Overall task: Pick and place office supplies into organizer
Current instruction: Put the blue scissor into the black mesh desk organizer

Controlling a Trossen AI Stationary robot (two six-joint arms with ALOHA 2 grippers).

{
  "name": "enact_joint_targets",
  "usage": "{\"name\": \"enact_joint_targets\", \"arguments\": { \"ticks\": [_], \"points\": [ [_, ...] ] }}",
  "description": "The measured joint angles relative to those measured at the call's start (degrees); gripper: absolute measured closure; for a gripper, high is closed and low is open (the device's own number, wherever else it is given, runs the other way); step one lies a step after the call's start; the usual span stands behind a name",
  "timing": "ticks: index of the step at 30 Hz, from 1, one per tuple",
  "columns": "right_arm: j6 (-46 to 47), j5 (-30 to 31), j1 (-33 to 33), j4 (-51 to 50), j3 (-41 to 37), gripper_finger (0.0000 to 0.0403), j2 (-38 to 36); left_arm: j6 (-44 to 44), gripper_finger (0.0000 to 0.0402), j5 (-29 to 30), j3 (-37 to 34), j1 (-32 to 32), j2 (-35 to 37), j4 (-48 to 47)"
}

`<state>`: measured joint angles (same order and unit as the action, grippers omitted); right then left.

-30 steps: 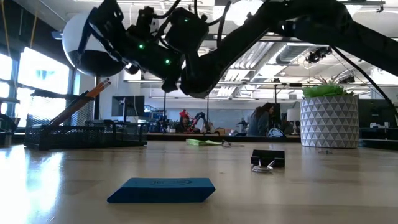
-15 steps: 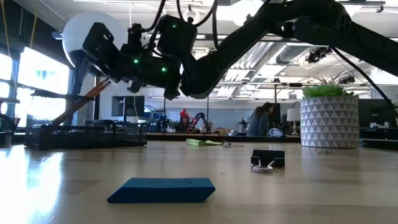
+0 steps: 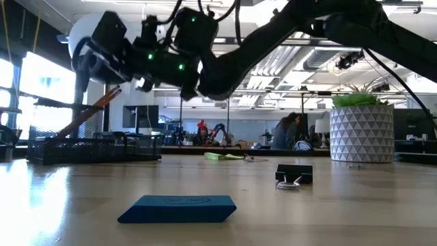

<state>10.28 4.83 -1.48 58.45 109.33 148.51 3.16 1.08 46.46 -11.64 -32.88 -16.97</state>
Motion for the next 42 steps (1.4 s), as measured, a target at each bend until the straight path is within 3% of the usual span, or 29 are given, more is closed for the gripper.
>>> {"name": "enact_joint_targets", "arguments": {
  "ticks": [8, 15, 24, 28, 35, 42],
  "points": [
    [-4.73, -1.38, 0.31, -8.28, 0.11, 0.0198, -2.8, 0.0, 0.0341, -0.02, 0.0, 0.0, 0.0, 0.02],
    [-7.34, 3.78, 0.37, -17.47, 0.1, 0.016, -2.8, 0.0, 0.0341, 0.0, 0.0, 0.0, 0.0, 0.04],
    [-13.81, 5.23, 0.7, -18.82, 0.1, 0.0112, -2.8, 0.0, 0.0341, -0.01, 0.0, 0.0, 0.0, 0.07],
    [-17.92, 6.26, 1.84, -18.84, 0.1, 0.0107, -2.92, 0.0, 0.0341, 0.0, 0.0, 0.0, 0.01, 0.07],
    [-27.03, 16.07, 3.43, -27.59, 0.11, 0.0107, -8.89, -0.02, 0.0341, 0.0, -0.02, 0.0, 0.0, 0.12],
    [-22.43, 16.99, 3.38, -41.74, 0.19, 0.0107, -14.09, -0.02, 0.0341, 0.0, 0.0, 0.0, 0.0, 0.13]
  ]
}}
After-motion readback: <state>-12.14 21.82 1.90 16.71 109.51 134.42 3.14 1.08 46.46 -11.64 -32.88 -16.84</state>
